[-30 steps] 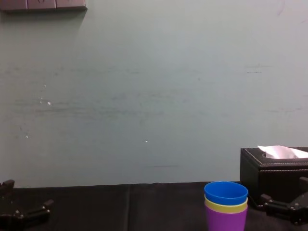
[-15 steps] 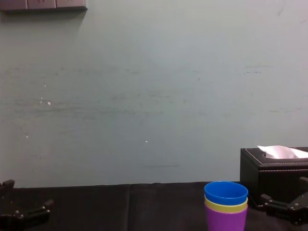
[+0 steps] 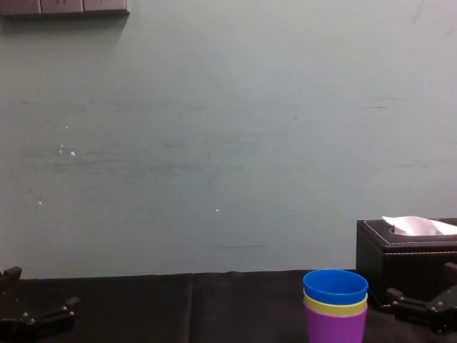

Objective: Stack the three plastic cups sequentially using one hand.

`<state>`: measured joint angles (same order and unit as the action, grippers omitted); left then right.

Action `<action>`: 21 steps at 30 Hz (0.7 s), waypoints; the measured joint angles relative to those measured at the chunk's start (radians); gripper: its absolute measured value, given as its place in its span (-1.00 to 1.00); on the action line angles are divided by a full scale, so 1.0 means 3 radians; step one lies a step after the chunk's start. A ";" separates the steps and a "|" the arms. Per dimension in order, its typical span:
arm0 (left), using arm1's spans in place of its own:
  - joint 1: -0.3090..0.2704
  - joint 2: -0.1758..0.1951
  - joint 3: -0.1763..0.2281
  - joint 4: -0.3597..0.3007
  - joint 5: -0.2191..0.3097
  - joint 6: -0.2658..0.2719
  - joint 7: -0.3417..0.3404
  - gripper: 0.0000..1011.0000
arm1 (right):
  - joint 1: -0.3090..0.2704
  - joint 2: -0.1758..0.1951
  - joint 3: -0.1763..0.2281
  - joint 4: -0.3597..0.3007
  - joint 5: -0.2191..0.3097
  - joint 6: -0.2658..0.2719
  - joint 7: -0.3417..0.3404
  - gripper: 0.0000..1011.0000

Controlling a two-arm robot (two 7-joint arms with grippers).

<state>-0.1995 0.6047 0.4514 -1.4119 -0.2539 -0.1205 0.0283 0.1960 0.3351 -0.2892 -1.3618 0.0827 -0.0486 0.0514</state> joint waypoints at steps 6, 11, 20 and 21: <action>0.0000 0.0000 0.0000 0.0000 0.0000 0.0000 0.0000 1.00 | 0.0000 0.0000 0.0000 0.0000 0.0000 0.0000 0.0000 0.99; 0.0000 0.0000 0.0000 0.0000 0.0000 0.0000 0.0000 1.00 | 0.0000 0.0000 0.0000 0.0000 0.0000 0.0000 0.0000 0.99; 0.0000 0.0000 0.0000 0.0000 0.0000 0.0000 0.0000 1.00 | 0.0000 0.0000 0.0000 0.0000 0.0000 0.0000 0.0000 0.99; 0.0000 0.0000 0.0000 0.0000 0.0000 0.0000 0.0000 1.00 | 0.0000 0.0000 0.0000 0.0000 0.0000 0.0000 0.0000 0.99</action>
<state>-0.1995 0.6047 0.4514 -1.4120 -0.2539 -0.1205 0.0283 0.1960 0.3351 -0.2892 -1.3618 0.0827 -0.0486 0.0513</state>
